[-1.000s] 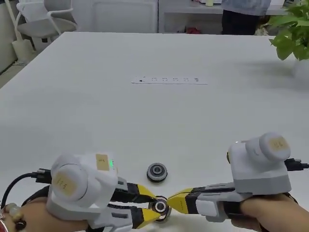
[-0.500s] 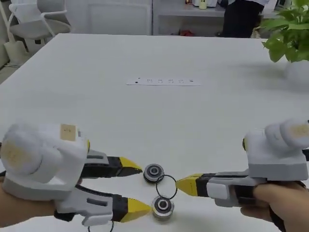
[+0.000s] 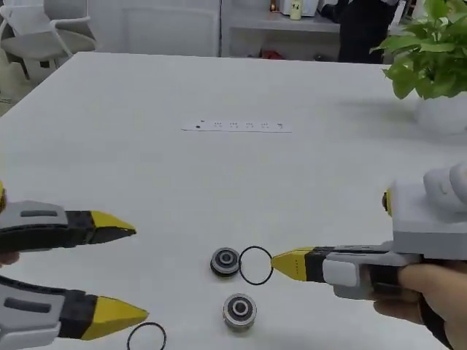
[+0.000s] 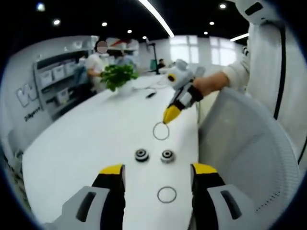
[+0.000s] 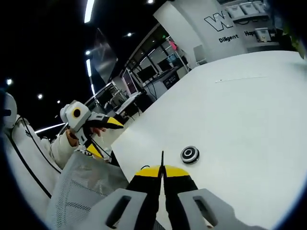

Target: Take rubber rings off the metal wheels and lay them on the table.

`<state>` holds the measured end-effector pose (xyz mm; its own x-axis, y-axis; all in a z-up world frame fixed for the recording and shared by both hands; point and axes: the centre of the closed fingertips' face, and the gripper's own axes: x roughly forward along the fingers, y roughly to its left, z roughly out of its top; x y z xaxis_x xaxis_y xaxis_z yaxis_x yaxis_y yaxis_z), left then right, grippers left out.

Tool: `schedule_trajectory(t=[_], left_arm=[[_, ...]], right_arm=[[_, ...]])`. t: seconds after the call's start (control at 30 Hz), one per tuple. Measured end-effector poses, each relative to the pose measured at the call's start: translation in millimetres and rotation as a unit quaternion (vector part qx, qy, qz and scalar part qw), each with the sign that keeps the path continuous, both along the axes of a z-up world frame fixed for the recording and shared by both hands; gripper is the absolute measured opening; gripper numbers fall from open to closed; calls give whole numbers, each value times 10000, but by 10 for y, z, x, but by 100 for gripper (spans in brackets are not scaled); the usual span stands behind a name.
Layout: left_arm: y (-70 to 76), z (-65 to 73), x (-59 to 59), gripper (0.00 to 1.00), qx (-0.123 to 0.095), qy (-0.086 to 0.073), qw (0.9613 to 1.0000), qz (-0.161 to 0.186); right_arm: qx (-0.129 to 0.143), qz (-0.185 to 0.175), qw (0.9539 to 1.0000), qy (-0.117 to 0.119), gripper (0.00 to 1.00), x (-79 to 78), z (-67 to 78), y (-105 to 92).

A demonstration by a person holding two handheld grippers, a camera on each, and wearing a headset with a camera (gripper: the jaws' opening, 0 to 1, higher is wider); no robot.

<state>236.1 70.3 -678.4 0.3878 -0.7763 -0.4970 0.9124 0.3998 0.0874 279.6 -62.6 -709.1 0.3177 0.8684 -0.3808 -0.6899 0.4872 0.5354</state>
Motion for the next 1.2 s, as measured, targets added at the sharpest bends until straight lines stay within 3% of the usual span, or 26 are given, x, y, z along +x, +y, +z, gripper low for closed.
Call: schedule_trajectory(t=[0.17,0.3,0.73,1.2], left_arm=[[299,-2,-38,57,43,-17,9994,346],[468,10,-58,58,-78,-15,9980,633],[732,68,-148,59,-482,-97,9924,1126],[1016,76,-211,61,-615,-187,9874,1444]], right_arm=[[21,14,10000,-56,0,-46,83,35],[13,74,9999,-101,0,-74,132,91],[135,384,9991,-115,0,-176,289,426],[83,720,9972,-166,0,-249,396,821]])
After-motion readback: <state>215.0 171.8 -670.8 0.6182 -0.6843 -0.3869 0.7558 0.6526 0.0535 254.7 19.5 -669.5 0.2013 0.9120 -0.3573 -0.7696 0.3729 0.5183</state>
